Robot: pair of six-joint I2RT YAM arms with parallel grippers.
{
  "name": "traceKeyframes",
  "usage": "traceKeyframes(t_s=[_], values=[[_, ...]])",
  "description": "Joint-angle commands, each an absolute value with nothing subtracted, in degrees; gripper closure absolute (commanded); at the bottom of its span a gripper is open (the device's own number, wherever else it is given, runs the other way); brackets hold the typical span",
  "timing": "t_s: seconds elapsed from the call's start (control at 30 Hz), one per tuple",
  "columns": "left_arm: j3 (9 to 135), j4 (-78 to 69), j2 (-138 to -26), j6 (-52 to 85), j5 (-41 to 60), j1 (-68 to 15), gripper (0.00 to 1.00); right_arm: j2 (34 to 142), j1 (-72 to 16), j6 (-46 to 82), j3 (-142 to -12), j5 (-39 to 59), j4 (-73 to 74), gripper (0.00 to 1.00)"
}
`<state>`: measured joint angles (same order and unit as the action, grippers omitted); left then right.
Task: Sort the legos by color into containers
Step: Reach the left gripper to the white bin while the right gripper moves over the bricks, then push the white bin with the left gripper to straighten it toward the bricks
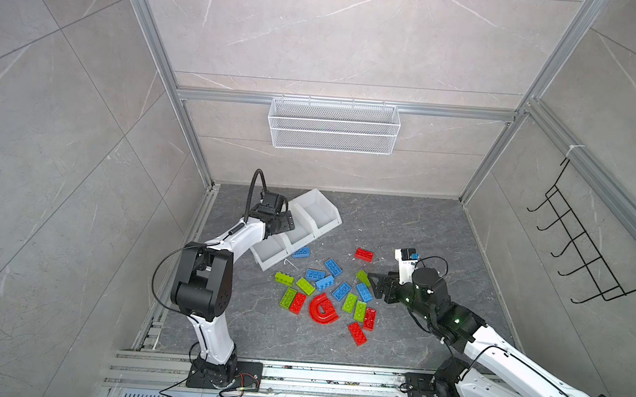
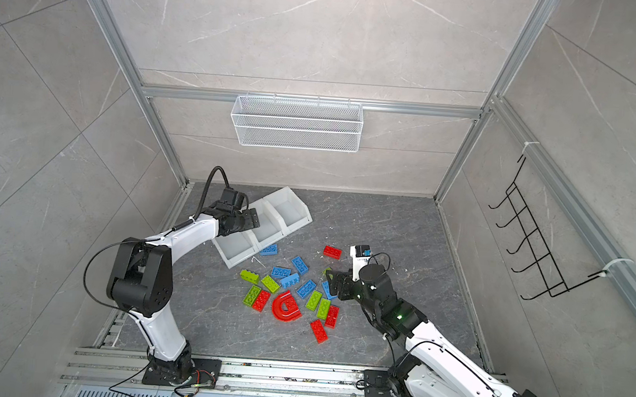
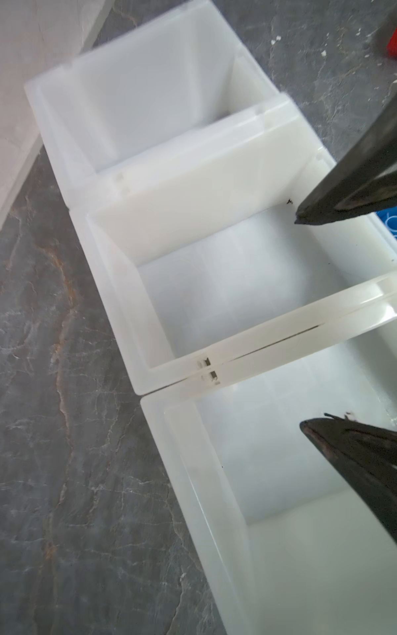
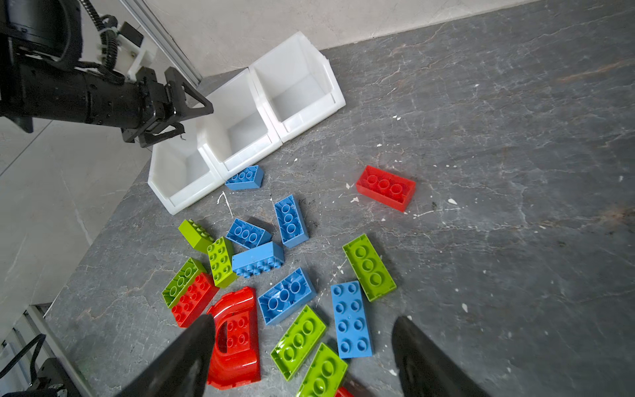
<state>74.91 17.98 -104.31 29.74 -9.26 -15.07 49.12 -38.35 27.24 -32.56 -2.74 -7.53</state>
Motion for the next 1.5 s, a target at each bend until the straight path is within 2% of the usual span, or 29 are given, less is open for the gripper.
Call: traceKeyframes(t_s=[0.0,0.1,0.17,0.27,0.37,0.57,0.87,1.2,1.47], values=[[78.94,17.66,-107.77,29.74,-6.77,-14.86,0.12,48.55,-38.71,26.53,-32.04,-0.85,-7.17,0.16],[81.65,18.79,-111.33,29.04,-6.05,-14.45,0.16,49.80,-38.71,26.12,-32.24,-0.26,-6.82,0.16],[82.97,18.36,-112.98,28.76,-5.27,-14.07,0.23,50.59,-38.69,25.76,-32.41,-0.11,-6.86,0.16],[85.27,18.82,-114.94,27.50,-5.56,-13.98,0.36,51.69,-38.68,25.41,-32.41,-0.63,-6.87,0.15],[88.00,20.40,-116.63,25.93,-6.55,-14.00,0.54,52.79,-38.70,24.67,-33.02,-1.52,-7.54,0.15],[93.67,22.64,-119.99,22.70,-7.37,-13.97,0.66,54.38,-38.74,24.43,-33.15,-2.83,-7.38,0.14],[96.82,20.04,-122.70,25.32,-2.74,-15.70,0.71,56.23,-38.75,23.73,-33.95,-3.78,-7.78,0.13],[105.20,22.12,-129.14,24.92,1.55,-21.72,0.78,54.03,-38.73,23.38,-33.32,-5.40,-10.23,0.13],[104.49,21.58,-127.89,25.12,1.65,-27.45,0.80,52.06,-38.67,23.89,-33.31,-5.74,-10.87,0.12]])
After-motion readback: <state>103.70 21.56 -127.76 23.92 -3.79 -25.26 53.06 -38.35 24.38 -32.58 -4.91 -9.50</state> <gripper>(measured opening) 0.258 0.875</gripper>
